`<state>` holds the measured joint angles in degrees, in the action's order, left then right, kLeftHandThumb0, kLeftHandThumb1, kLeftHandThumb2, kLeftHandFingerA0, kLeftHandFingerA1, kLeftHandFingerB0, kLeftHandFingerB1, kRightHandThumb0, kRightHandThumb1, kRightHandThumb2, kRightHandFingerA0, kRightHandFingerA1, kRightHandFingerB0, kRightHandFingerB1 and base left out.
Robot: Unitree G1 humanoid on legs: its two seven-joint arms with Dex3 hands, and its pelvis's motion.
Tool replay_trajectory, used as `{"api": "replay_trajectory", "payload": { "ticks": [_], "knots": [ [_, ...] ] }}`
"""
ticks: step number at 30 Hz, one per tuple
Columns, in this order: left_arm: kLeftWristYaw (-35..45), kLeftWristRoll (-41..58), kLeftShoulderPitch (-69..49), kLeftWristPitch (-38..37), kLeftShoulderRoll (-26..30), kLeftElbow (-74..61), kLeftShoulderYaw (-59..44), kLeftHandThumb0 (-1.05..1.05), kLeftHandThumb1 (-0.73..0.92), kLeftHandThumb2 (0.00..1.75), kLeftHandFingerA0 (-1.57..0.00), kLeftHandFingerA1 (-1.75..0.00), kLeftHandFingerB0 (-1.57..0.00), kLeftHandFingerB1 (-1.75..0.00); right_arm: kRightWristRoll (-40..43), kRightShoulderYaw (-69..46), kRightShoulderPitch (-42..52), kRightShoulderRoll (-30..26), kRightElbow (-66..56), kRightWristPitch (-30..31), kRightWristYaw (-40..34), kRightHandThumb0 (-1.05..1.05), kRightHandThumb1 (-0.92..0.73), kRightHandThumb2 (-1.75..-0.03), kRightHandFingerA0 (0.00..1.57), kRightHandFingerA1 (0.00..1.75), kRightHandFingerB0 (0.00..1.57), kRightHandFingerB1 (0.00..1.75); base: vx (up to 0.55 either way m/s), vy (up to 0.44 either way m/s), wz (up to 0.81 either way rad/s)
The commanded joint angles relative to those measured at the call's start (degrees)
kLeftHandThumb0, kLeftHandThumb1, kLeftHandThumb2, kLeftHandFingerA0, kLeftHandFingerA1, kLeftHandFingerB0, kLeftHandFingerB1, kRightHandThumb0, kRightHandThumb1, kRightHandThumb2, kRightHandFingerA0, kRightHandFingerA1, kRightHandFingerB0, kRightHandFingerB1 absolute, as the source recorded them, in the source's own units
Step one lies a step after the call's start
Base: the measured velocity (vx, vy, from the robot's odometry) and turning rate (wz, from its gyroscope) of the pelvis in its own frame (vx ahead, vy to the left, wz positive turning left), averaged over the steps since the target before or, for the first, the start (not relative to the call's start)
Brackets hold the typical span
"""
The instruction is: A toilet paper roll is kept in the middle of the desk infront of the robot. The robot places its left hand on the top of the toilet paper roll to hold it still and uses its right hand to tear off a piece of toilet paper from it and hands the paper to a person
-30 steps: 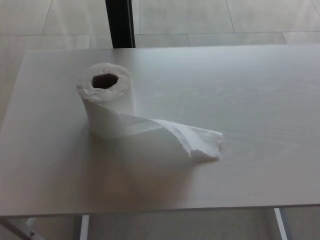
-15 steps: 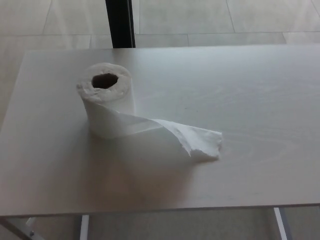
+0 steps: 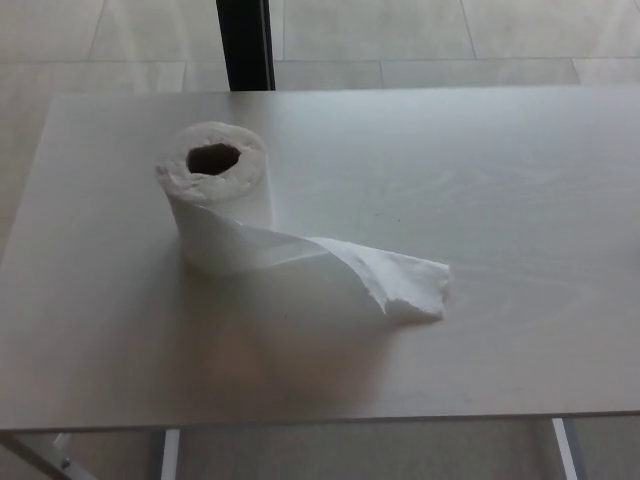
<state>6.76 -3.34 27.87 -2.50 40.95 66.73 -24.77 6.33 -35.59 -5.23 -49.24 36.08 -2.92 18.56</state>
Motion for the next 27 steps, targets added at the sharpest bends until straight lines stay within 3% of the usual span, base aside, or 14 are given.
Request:
{"api": "replay_trajectory", "payload": {
  "ticks": [1,2,3,4,5,7,8,11,12,19,21,22,23,27],
  "knots": [
    [-7.5,-1.3,18.6,13.8,7.6,-26.3,1.6,-1.05,0.78,1.27,-0.41,-1.30,-0.15,-1.13,4.7,10.2,-17.6,1.5,-36.1,16.4,-4.3,-0.73,-0.50,-0.87,0.19,0.53,0.09,0.39,0.00,0.000,0.00],
    [-6.0,-2.0,19.1,16.2,6.8,-32.1,2.7,-1.04,0.71,1.25,-0.03,-0.89,-0.12,-0.78,3.6,13.4,-19.7,3.1,-37.5,17.2,-3.8,-0.74,-0.49,-0.86,0.16,0.55,0.13,0.43,0.00,0.000,0.00],
    [-4.8,-2.8,19.4,18.4,6.1,-37.5,3.8,-0.95,0.70,1.22,0.00,-0.81,-0.11,-0.72,1.9,16.5,-21.6,4.2,-38.8,17.7,-3.0,-0.71,-0.61,-0.59,0.17,0.57,0.18,0.37,0.00,0.000,0.00],
    [-4.2,-3.2,18.7,20.3,5.0,-42.5,4.3,-0.83,0.67,1.17,0.00,-0.74,-0.10,-0.66,0.3,18.9,-22.6,4.9,-40.6,19.6,-2.6,-0.70,-0.47,-0.84,0.18,0.60,0.14,0.45,0.00,0.000,0.00],
    [-3.3,-4.1,18.4,22.3,4.3,-46.8,5.4,-0.73,0.91,0.74,0.00,-0.90,0.00,-0.67,-0.8,21.1,-23.9,6.3,-41.3,20.8,-2.2,-0.64,-0.60,-0.58,0.20,0.53,0.22,0.31,0.00,0.000,0.00],
    [-1.8,-5.7,17.8,23.2,3.1,-52.3,7.5,-0.32,0.72,1.21,-0.05,-0.58,-0.01,-0.54,-2.6,24.4,-25.3,9.0,-40.5,19.6,-1.0,-0.66,-0.60,-0.59,0.19,0.46,0.22,0.29,0.00,0.000,0.00],
    [-0.8,-7.3,17.9,23.6,2.3,-55.4,9.4,-0.49,0.85,0.64,-0.06,-0.60,-0.09,-0.45,-6.0,27.3,-25.9,10.4,-40.3,18.5,-0.5,-0.69,-0.62,-0.59,0.19,0.49,0.23,0.30,0.00,0.000,0.00],
    [-0.1,-9.4,18.1,24.2,1.5,-57.4,11.5,-0.51,0.74,0.84,-0.14,-0.55,-0.12,-0.47,-7.7,29.8,-26.6,12.5,-41.2,20.1,-0.6,-0.71,-0.60,-0.59,0.19,0.50,0.25,0.32,0.00,0.000,0.00],
    [0.4,-10.2,18.4,21.0,-0.2,-56.7,13.8,-0.49,0.81,0.63,-0.18,-0.46,-0.16,-0.38,-10.9,33.4,-27.6,15.2,-41.6,20.2,-1.1,-0.68,-0.58,-0.59,0.22,0.51,0.27,0.32,0.00,0.000,0.00],
    [0.7,-18.5,18.2,18.8,-5.6,-58.5,24.3,-0.61,0.81,0.62,-0.24,-0.52,-0.24,-0.39,-18.7,44.2,-29.0,23.6,-39.6,21.2,-1.4,-0.63,-0.47,-0.81,0.21,0.57,0.28,0.45,0.00,0.000,0.00],
    [0.8,-19.9,16.8,17.8,-7.0,-59.3,27.2,-0.58,0.81,0.62,-0.27,-0.53,-0.26,-0.40,-22.0,47.4,-29.2,25.5,-38.0,20.4,-2.3,-0.59,-0.59,-0.58,0.26,0.54,0.38,0.37,0.00,0.000,0.00],
    [1.1,-20.5,16.5,19.1,-7.4,-60.1,28.1,-0.59,0.82,0.63,-0.26,-0.51,-0.25,-0.39,-22.5,48.3,-29.3,26.2,-37.3,20.3,-2.7,-0.61,-0.46,-0.83,0.25,0.58,0.33,0.49,0.00,0.000,0.00],
    [1.7,-20.5,16.1,20.1,-7.7,-60.8,28.9,-0.59,0.82,0.64,-0.21,-0.53,-0.22,-0.40,-23.4,49.2,-29.4,26.5,-36.8,20.4,-3.0,-0.60,-0.60,-0.58,0.28,0.56,0.41,0.39,0.00,0.000,0.00],
    [0.4,-21.5,14.0,21.5,-9.9,-62.1,31.7,-0.62,0.83,0.64,-0.21,-0.55,-0.24,-0.43,-26.4,53.0,-29.5,27.6,-35.5,21.0,-3.6,-0.58,-0.61,-0.58,0.31,0.56,0.43,0.39,0.00,0.000,0.00]
  ]
}}
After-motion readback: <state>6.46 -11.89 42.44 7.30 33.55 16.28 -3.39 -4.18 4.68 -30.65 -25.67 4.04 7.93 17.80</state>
